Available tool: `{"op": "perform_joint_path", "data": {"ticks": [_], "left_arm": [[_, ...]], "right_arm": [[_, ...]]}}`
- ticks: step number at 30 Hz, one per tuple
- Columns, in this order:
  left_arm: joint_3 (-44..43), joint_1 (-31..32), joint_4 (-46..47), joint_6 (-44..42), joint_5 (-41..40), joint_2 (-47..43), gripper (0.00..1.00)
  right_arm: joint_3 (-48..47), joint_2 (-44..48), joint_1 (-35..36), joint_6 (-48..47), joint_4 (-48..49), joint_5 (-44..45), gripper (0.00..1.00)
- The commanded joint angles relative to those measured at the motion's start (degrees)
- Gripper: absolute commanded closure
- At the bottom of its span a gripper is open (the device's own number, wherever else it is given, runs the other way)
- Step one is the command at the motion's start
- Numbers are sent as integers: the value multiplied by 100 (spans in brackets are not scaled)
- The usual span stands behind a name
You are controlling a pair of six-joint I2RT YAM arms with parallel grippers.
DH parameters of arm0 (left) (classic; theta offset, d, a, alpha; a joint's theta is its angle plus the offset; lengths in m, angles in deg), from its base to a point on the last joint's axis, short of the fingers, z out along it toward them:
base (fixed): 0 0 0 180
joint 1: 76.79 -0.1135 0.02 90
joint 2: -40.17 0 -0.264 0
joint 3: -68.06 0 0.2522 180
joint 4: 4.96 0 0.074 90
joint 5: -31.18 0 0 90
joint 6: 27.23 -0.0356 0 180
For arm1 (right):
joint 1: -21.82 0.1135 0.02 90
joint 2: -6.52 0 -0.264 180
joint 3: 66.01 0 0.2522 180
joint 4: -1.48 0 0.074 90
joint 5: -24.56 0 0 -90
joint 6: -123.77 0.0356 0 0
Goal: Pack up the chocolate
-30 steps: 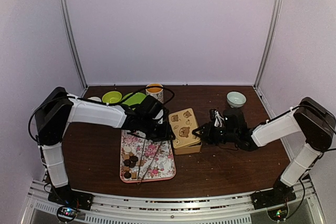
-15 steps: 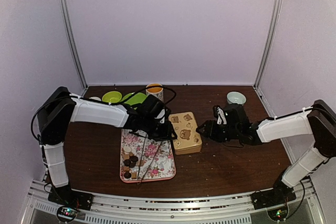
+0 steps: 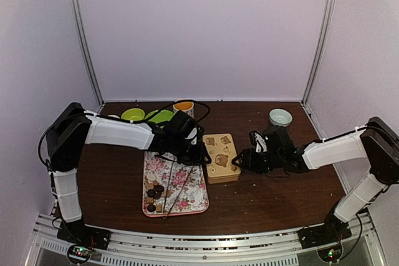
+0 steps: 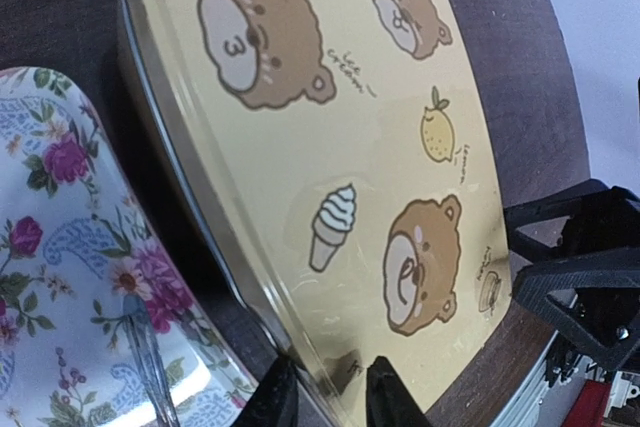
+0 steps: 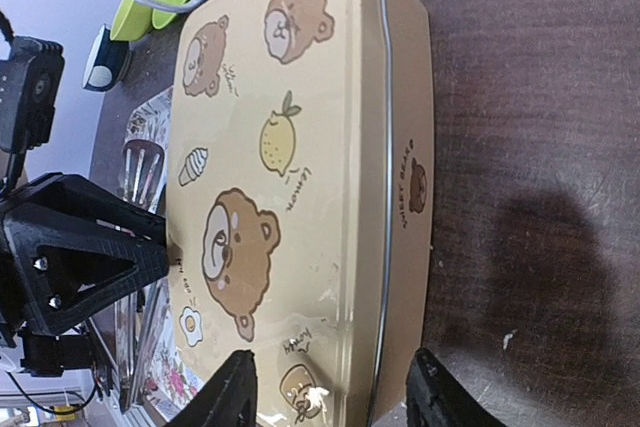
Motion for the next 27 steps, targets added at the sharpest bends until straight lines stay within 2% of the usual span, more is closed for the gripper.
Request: {"op": "perform_joint_path", "data": {"ticks": [1,13,27], "left_arm": [[-187,-82,121,-63,3,109,74],[-389,-233,-117,-186,-29,175,74],[-727,-517,-253,-274,94,538,73]], "right_arm": [[-70,-206,-17,-67,77,-157,50],[-898,-569,-284,-523,-454,-232,46],[-2020,-1599,-661,-820,-851,-445,51]]}}
